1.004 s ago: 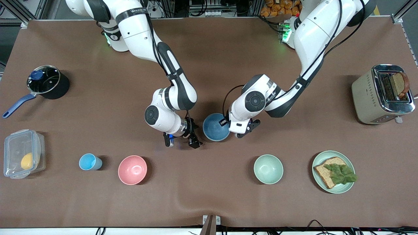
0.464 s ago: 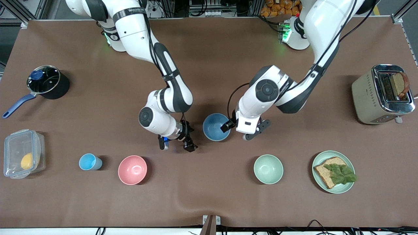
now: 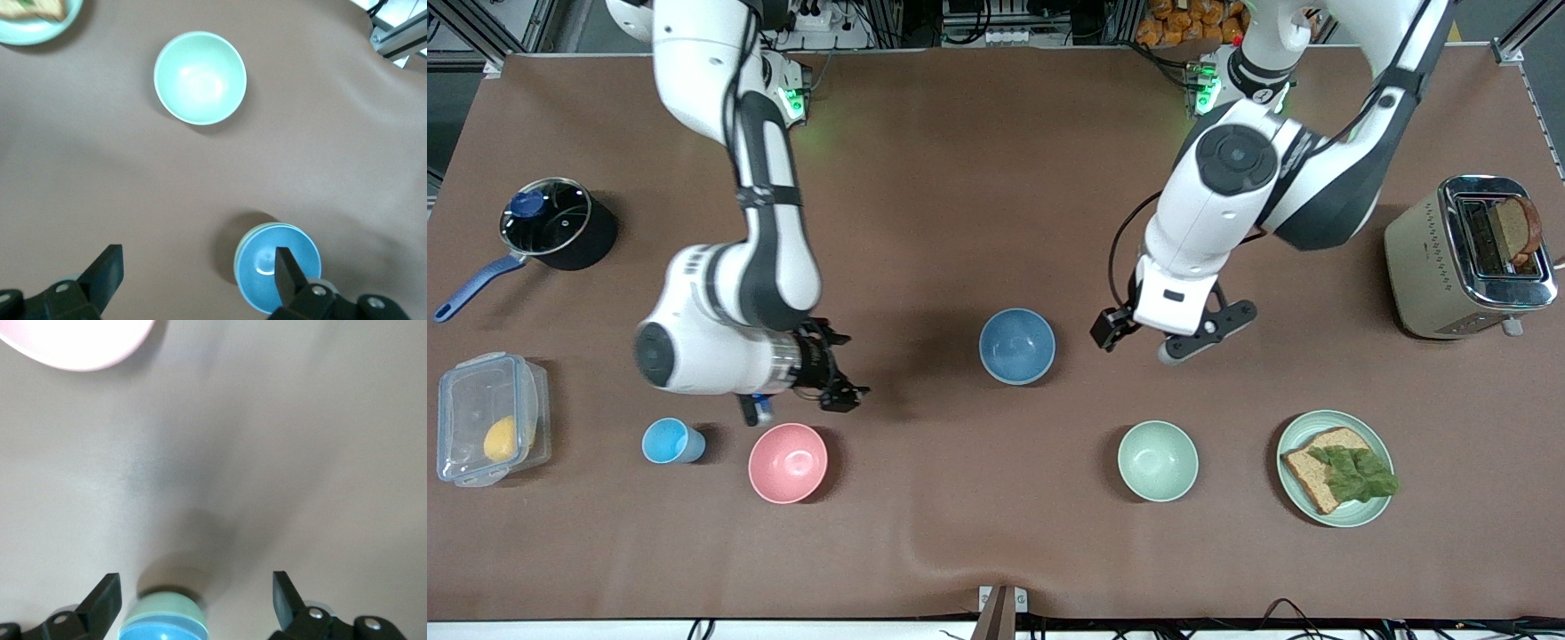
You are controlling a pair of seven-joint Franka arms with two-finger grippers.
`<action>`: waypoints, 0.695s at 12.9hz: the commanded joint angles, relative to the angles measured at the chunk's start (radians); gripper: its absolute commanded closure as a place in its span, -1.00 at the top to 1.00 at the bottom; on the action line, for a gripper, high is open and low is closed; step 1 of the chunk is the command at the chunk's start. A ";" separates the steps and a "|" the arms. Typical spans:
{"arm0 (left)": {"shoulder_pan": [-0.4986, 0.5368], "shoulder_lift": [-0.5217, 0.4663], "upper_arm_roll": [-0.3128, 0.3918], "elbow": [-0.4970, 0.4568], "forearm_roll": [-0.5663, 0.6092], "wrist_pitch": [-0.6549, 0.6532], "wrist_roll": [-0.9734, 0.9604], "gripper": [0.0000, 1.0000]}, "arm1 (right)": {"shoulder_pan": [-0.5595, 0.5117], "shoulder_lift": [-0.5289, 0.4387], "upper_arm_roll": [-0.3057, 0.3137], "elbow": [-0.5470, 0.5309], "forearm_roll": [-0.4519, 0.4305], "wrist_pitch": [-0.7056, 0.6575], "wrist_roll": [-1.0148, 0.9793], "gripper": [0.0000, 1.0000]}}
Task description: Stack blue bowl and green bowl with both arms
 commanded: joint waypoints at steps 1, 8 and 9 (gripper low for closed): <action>0.039 -0.106 -0.001 -0.021 -0.005 -0.092 0.081 1.00 | 0.033 -0.005 -0.142 0.033 -0.008 -0.123 -0.099 1.00; 0.095 -0.279 0.210 -0.016 -0.191 -0.314 0.576 1.00 | -0.052 -0.005 -0.296 0.152 -0.003 -0.344 -0.288 1.00; 0.095 -0.301 0.246 -0.018 -0.209 -0.345 0.641 1.00 | -0.087 -0.005 -0.291 0.184 -0.003 -0.384 -0.313 1.00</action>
